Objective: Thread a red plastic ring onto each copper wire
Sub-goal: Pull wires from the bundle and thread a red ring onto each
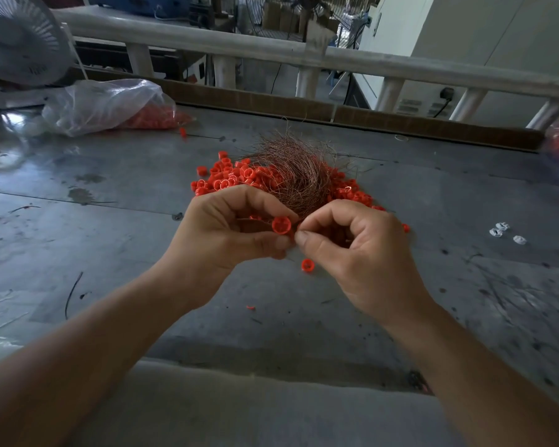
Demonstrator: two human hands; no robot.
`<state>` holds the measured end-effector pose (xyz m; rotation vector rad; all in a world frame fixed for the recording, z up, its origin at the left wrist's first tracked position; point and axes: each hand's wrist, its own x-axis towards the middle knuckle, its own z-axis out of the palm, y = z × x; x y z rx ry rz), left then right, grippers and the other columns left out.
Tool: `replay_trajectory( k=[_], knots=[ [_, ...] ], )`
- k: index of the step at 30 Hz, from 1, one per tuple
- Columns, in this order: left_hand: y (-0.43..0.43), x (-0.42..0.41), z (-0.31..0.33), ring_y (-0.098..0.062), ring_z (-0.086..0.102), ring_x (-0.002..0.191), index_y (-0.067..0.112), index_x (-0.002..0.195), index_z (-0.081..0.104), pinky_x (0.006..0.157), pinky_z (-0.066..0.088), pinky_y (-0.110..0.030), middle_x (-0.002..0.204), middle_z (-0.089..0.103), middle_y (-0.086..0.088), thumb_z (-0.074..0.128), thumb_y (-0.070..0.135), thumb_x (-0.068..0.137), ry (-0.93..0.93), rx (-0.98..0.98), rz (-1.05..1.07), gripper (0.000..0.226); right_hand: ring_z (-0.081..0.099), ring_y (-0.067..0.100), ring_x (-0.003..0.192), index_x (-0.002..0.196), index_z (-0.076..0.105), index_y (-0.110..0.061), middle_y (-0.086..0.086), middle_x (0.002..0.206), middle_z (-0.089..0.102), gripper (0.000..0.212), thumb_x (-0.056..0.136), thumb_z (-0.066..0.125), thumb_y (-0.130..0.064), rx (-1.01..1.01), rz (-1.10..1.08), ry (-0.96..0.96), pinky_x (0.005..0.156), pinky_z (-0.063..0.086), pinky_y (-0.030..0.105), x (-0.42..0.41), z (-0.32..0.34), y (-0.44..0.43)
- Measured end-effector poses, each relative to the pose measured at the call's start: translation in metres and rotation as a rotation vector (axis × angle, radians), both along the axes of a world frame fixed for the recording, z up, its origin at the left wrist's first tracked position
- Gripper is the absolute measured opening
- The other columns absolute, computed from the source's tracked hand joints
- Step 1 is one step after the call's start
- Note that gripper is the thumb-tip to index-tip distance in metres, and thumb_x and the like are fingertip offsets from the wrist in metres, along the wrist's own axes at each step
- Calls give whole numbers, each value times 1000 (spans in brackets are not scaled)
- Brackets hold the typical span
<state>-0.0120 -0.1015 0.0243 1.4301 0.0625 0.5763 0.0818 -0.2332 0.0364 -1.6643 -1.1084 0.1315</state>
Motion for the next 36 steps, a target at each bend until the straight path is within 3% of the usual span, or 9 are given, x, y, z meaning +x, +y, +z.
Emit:
replay_trajectory(
  k=[6, 9, 14, 24, 27, 29, 33, 36],
  knots=[
    [2, -1, 1, -17, 70, 72, 10, 79, 75, 64, 55, -21, 81, 73, -8, 76, -2, 48, 7, -104, -91, 33, 50, -1, 45, 63, 65, -17, -5, 55, 61, 18, 75, 70, -4, -23, 28, 53, 45, 38, 9, 7, 7, -4],
    [2, -2, 2, -18, 70, 77, 9, 86, 75, 66, 55, -21, 86, 73, -9, 71, 6, 58, 3, -142, -142, 29, 53, 3, 49, 64, 65, -18, 0, 60, 64, 18, 75, 69, -4, -10, 34, 73, 45, 41, 10, 8, 9, -6],
    [1, -2, 2, -16, 70, 76, 11, 84, 75, 65, 55, -20, 86, 73, -8, 66, 11, 59, 4, -149, -134, 26, 53, 0, 48, 64, 65, -17, -8, 56, 63, 18, 75, 69, -4, -15, 39, 103, 45, 41, 9, 7, 10, -5],
    [3, -2, 2, -17, 71, 77, 10, 79, 75, 62, 55, -20, 84, 74, -7, 67, 10, 57, 13, -163, -121, 24, 53, -1, 48, 65, 66, -17, -4, 59, 64, 16, 75, 69, -4, -29, 55, 86, 45, 40, 9, 8, 10, -5],
    [4, -2, 2, -18, 71, 76, 11, 81, 75, 63, 55, -20, 83, 73, -7, 67, 8, 57, 9, -189, -151, 26, 57, 6, 52, 66, 66, -18, -4, 62, 66, 15, 74, 70, -6, -15, 51, 88, 47, 44, 13, 8, 9, -4],
    [4, -1, 2, -18, 71, 76, 11, 83, 75, 63, 55, -19, 83, 73, -7, 67, 7, 56, 14, -215, -169, 28, 59, 8, 56, 66, 67, -22, -6, 63, 67, 12, 71, 64, -11, -3, 45, 115, 51, 46, 16, 9, 9, -4],
    [5, -1, 3, -14, 70, 76, 11, 83, 76, 64, 54, -17, 85, 73, -6, 66, 8, 59, -2, -223, -204, 26, 52, -4, 48, 66, 64, -25, -15, 52, 60, 17, 68, 58, -9, 0, 111, 245, 45, 35, 5, 9, 12, -4],
    [5, -2, 3, -13, 70, 77, 12, 83, 75, 64, 54, -16, 87, 73, -6, 65, 7, 62, -21, -245, -265, 24, 49, 0, 42, 67, 58, -17, -9, 51, 58, 24, 72, 63, 6, 18, 156, 392, 39, 33, 7, 9, 13, -5]
  ],
)
